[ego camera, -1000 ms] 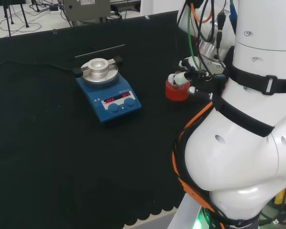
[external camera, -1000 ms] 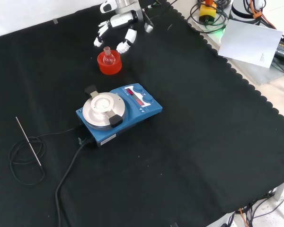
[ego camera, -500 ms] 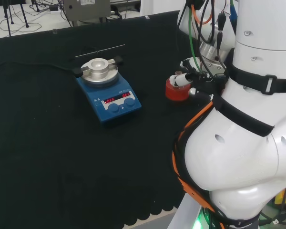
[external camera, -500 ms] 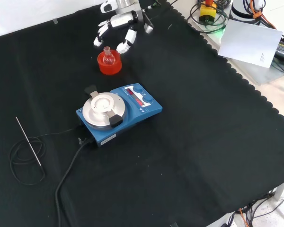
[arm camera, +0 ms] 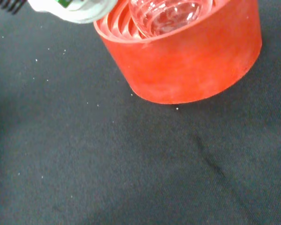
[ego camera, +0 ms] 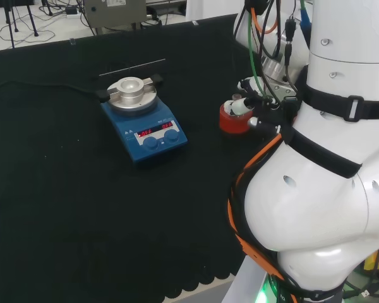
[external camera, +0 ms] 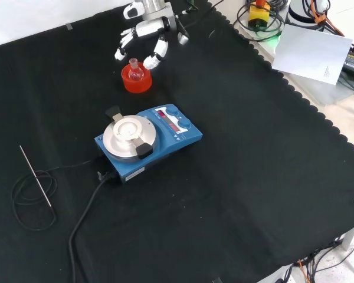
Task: Pick up the round-bottom flask.
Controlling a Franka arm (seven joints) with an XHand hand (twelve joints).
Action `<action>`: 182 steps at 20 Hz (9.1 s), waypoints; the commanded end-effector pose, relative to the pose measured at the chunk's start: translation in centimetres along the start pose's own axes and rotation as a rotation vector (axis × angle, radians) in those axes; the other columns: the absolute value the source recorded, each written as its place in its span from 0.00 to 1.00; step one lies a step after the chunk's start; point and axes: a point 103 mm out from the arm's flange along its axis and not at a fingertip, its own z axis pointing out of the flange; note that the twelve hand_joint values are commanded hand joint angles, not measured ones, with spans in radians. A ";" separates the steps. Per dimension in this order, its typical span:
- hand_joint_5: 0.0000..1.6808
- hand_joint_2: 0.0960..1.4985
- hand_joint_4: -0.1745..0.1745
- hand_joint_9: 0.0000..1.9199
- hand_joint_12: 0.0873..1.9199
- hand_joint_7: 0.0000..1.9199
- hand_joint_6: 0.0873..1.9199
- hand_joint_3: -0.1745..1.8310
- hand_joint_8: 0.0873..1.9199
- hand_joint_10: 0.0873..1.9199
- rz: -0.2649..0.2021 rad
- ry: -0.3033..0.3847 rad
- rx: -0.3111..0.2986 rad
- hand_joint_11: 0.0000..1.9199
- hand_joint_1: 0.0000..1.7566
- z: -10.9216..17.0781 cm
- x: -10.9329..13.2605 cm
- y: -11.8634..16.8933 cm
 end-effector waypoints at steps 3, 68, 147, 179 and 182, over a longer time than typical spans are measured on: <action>0.32 0.44 0.30 0.19 0.70 0.10 0.03 0.39 0.34 0.36 0.000 0.003 -0.008 0.01 0.47 0.3 0.0 0.4; 0.23 0.33 0.33 0.21 0.69 0.10 0.39 0.48 0.33 0.35 -0.069 -0.080 -0.022 0.06 0.55 -0.1 1.0 1.4; 0.61 0.44 0.57 0.32 0.66 0.20 0.58 0.48 0.32 0.31 -0.091 -0.157 -0.083 0.18 0.62 -3.8 3.5 -0.3; 0.62 0.44 0.67 0.32 0.66 0.20 0.57 0.48 0.32 0.31 -0.190 -0.159 -0.096 0.18 0.62 -9.7 13.1 -3.4; 0.62 0.44 0.67 0.32 0.66 0.20 0.57 0.48 0.32 0.31 -0.198 -0.160 -0.089 0.18 0.62 -9.7 13.8 -3.3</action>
